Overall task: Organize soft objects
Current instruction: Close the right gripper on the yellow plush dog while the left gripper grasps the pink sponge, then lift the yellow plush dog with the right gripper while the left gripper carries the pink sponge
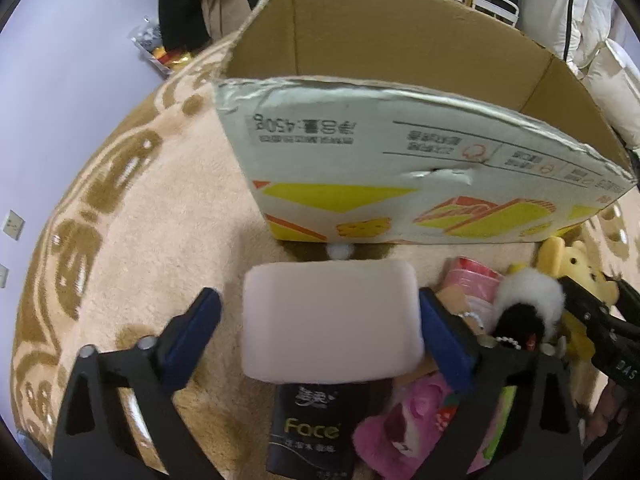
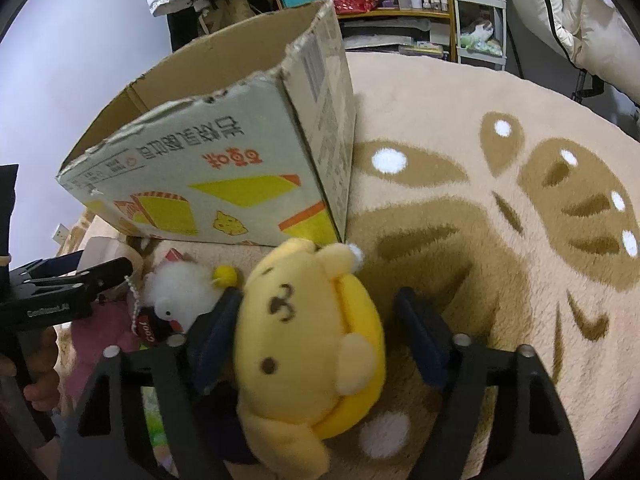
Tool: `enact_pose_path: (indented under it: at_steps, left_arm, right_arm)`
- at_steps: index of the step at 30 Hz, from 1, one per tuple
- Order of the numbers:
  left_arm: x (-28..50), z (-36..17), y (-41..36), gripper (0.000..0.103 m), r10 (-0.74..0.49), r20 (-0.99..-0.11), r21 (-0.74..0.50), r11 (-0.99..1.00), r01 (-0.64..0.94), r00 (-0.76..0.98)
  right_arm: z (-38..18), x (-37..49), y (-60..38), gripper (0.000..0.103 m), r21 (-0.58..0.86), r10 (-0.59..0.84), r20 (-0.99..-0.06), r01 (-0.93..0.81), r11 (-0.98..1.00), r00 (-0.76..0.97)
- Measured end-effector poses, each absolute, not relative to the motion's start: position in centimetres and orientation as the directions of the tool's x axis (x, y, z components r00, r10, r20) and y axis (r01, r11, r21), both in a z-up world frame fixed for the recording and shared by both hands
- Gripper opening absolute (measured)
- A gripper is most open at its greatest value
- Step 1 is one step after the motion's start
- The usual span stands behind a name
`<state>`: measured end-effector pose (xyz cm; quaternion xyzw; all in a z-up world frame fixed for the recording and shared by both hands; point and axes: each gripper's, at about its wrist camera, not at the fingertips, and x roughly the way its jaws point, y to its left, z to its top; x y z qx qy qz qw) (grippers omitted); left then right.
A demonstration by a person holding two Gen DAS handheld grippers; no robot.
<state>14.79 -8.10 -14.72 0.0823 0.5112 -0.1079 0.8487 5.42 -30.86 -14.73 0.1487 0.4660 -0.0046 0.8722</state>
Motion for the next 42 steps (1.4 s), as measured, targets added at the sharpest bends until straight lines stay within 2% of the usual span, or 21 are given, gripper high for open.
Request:
enact_pose_path:
  at_steps: [1, 4, 7, 16, 25, 36, 42]
  left_arm:
    - [14.7, -14.7, -8.2, 0.078, -0.114, -0.888, 0.015, 0.962, 0.274, 0.446]
    - [14.4, -14.7, -8.1, 0.069, -0.159, -0.894, -0.042, 0.960, 0.277, 0.418]
    - [13.4, -14.3, -8.3, 0.064, -0.145, -0.880, -0.008, 0.956, 0.292, 0.451]
    - [9.0, -11.9, -7.8, 0.065, -0.128, -0.846, 0.029, 0.958, 0.284, 0.517]
    - [8.5, -8.3, -5.9, 0.059, -0.130, -0.789, 0.022, 0.971, 0.239, 0.601]
    - [6.5, -1.8, -3.8, 0.059, -0.133, -0.640, 0.055, 0.974, 0.218, 0.757]
    - [5.9, 1.2, -4.1, 0.059, -0.095, -0.559, 0.132, 0.970, 0.202, 0.824]
  right_arm:
    - [-14.6, 5.4, -30.7, 0.068, 0.258, 0.137, -0.811, 0.138, 0.956, 0.569]
    - [-14.2, 5.3, -30.2, 0.063, 0.237, 0.128, -0.811, 0.120, 0.964, 0.572]
    - [-13.9, 5.1, -30.3, 0.060, 0.244, 0.127, -0.809, 0.131, 0.961, 0.574]
    - [-11.5, 2.9, -30.5, 0.060, 0.233, 0.092, -0.772, 0.145, 0.962, 0.629]
    - [-8.3, 0.5, -29.5, 0.060, 0.213, 0.075, -0.702, 0.108, 0.971, 0.708]
    - [-3.3, -1.8, -29.1, 0.060, 0.220, 0.066, -0.570, 0.075, 0.973, 0.819]
    - [-1.1, -1.0, -28.7, 0.060, 0.203, 0.079, -0.526, 0.035, 0.979, 0.847]
